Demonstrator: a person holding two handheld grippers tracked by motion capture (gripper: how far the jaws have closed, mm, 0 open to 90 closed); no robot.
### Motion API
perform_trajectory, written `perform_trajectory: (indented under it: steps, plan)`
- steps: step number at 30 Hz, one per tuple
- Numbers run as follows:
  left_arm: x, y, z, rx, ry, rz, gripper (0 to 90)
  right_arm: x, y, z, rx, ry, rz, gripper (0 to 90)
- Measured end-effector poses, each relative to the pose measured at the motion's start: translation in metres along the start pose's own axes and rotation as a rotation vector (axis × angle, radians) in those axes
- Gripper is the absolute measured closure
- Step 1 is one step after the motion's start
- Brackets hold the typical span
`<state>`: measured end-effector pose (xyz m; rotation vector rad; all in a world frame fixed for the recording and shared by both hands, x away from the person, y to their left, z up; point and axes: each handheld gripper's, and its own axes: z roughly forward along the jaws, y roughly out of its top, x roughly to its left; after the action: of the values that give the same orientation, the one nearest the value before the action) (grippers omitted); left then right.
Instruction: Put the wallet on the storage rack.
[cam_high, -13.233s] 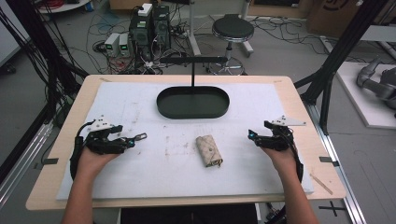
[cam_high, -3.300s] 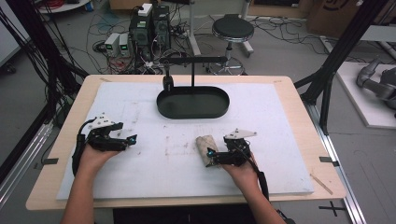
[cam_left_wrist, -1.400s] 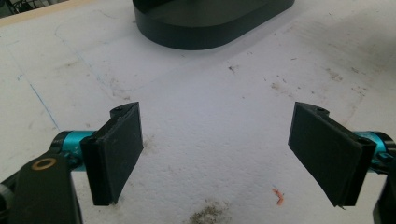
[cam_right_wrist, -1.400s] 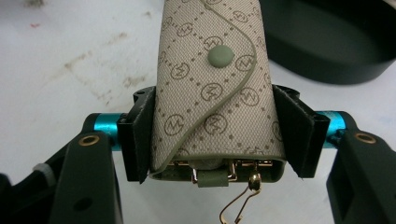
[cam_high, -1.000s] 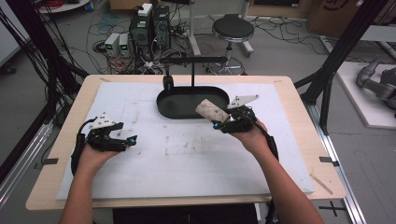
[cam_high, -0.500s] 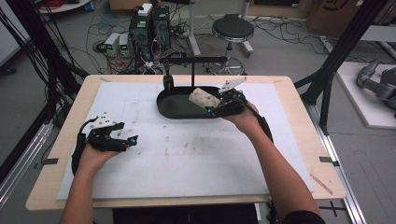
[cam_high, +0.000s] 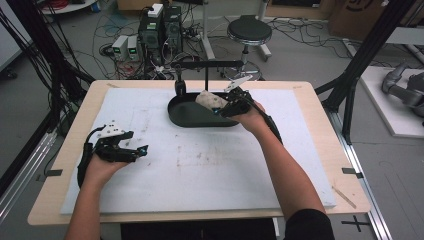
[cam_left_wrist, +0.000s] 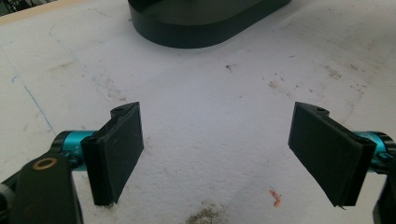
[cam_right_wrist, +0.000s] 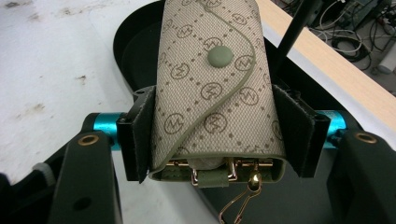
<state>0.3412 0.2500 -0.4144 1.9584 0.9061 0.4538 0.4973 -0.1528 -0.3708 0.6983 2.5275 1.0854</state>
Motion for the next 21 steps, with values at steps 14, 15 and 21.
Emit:
perform_trajectory:
  steps: [14,15,21]
  plan:
    - [0.000,-0.001,0.002,0.013,0.002,0.004,18.0,-0.012,-0.004,0.039,0.072,-0.030,0.005,36.6]
    - [0.000,-0.001,0.002,0.014,0.002,0.004,18.0,-0.013,-0.003,0.042,0.075,-0.035,0.002,36.6]
    - [0.001,-0.001,0.003,0.017,0.004,0.004,18.0,-0.016,-0.002,0.056,0.088,-0.039,0.007,36.6]
